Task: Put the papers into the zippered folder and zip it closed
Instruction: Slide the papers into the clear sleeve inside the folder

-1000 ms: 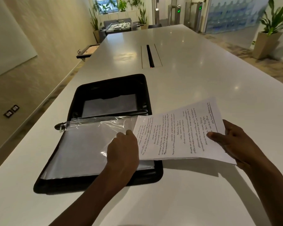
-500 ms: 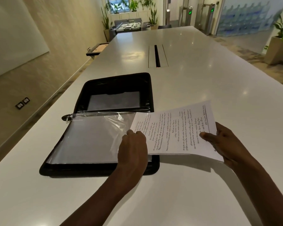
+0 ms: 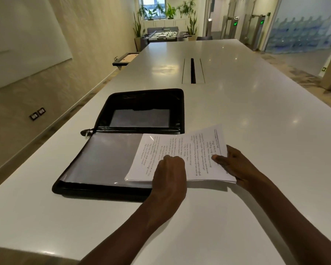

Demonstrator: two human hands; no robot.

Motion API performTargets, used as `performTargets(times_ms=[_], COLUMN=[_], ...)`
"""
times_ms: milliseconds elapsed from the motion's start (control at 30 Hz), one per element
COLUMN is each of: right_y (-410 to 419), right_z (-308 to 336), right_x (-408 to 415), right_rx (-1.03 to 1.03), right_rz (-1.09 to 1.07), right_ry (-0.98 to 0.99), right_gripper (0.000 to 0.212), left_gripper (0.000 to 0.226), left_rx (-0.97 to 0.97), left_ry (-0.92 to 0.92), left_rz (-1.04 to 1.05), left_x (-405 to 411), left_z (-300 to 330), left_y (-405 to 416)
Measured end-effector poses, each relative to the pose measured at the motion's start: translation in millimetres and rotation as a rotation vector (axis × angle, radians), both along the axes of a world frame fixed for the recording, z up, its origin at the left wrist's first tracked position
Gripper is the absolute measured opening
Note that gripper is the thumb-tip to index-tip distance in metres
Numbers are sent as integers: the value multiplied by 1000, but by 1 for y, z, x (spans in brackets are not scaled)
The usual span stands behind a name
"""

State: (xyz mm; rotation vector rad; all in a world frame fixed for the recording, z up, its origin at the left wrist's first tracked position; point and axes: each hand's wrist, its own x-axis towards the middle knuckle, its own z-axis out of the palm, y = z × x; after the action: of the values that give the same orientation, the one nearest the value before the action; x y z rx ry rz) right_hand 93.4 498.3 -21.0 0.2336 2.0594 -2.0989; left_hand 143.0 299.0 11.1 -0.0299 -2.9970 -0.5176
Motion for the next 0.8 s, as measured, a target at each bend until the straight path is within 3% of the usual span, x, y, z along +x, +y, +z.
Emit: performTargets(times_ms=[200,300,400,567,800], right_y=[-36,-45,-35,-27,-66], right_z=[-2,0,3,2,-1], right_x=[-9,-12,-11,-14,-22], right_rx=[75,72,58,121,113], right_rz=[77,122,53,-134,-109], right_ry=[-43,-112,-191,-136,-117], right_gripper=[38,28,19,12,6], left_gripper=[24,19,16,15,29], left_rx=[-2,-8,2,30,-50], left_ry=[-41,-23,8,24,8], left_rz=[-4,-18,-41,-61,-63], left_x=[0,2,2,0,-5], left_z=[-1,3,4,6,8], left_y=[-1,-2,-5,-4,-2])
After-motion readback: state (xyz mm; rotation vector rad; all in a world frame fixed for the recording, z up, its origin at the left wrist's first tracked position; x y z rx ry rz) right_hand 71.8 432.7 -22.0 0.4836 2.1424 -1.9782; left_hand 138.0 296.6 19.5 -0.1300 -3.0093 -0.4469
